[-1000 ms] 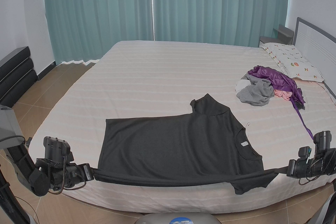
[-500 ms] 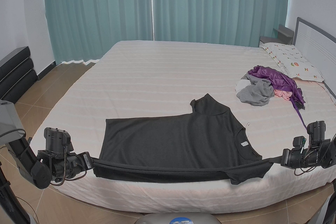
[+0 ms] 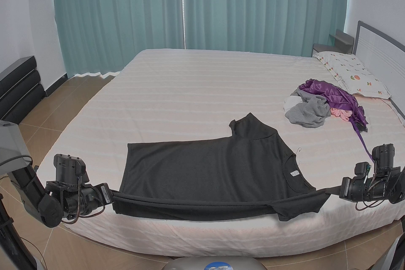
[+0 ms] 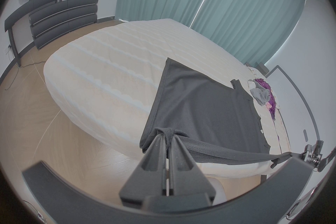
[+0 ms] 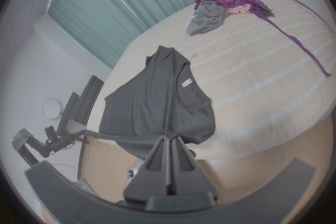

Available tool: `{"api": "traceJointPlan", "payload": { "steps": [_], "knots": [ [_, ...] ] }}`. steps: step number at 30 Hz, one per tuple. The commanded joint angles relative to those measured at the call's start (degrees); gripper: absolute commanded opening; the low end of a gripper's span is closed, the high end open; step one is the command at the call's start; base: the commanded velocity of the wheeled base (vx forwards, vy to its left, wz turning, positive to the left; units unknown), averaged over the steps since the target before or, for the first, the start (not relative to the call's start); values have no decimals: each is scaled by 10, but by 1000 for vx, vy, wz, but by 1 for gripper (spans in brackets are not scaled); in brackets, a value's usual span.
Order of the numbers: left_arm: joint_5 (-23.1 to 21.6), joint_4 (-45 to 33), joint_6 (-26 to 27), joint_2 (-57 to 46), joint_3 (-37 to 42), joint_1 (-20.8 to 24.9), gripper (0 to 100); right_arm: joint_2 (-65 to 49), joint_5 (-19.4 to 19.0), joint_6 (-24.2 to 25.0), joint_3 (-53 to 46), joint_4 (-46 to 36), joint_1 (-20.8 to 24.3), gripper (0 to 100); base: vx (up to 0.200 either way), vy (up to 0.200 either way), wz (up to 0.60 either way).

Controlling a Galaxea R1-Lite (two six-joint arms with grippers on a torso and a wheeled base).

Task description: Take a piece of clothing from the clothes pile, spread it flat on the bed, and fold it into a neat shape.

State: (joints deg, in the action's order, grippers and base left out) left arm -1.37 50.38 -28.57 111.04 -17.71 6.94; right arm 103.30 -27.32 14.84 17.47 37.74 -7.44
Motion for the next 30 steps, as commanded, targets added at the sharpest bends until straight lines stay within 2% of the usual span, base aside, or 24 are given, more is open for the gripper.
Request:
{"api": "traceJointPlan", "payload": {
  "steps": [1,19,30],
  "knots": [
    [2,2,-3,43,-31,-1,0,38,1,20,32,1,12,0,0,0,0],
    [6,-4,-5,131,-138,-6,0,149,24,34,136,-4,31,0,0,0,0],
    [5,-2,-17,188,-179,-6,0,219,48,68,201,1,42,0,0,0,0]
  ]
}}
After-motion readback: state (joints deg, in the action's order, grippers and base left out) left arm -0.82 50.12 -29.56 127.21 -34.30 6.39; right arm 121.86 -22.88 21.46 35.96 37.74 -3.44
